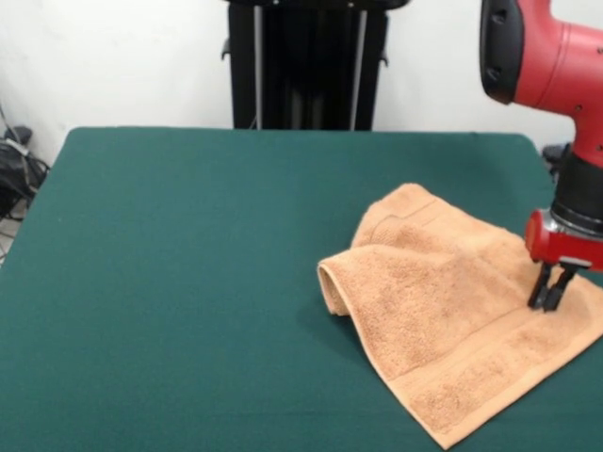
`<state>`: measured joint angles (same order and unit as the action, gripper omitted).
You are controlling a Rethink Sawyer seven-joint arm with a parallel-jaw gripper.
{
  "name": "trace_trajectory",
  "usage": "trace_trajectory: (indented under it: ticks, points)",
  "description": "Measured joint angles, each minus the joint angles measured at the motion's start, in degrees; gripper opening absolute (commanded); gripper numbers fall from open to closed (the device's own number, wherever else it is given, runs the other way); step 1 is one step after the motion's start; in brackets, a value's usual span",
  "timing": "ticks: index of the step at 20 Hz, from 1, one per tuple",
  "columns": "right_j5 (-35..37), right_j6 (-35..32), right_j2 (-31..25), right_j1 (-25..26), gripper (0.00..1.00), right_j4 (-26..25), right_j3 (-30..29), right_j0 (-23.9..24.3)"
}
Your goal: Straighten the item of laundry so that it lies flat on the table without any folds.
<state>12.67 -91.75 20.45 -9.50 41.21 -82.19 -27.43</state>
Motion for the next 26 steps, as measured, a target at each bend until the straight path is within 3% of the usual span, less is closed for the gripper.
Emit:
trace_trajectory:
  ticks: [8,15,25,26]
  points:
    - [-0.6,0.0,-1.2,-0.7,0.0,0.2,-0.7,0.9]
    - [-3.0,0.0,-6.7,-3.6,0.0,-0.3,-3.9,5.2]
    - [-6.4,0.0,-15.2,-7.4,0.0,-6.9,-8.1,13.1]
    - [-7.2,0.0,-16.1,-7.9,1.0,-8.2,-8.8,13.9]
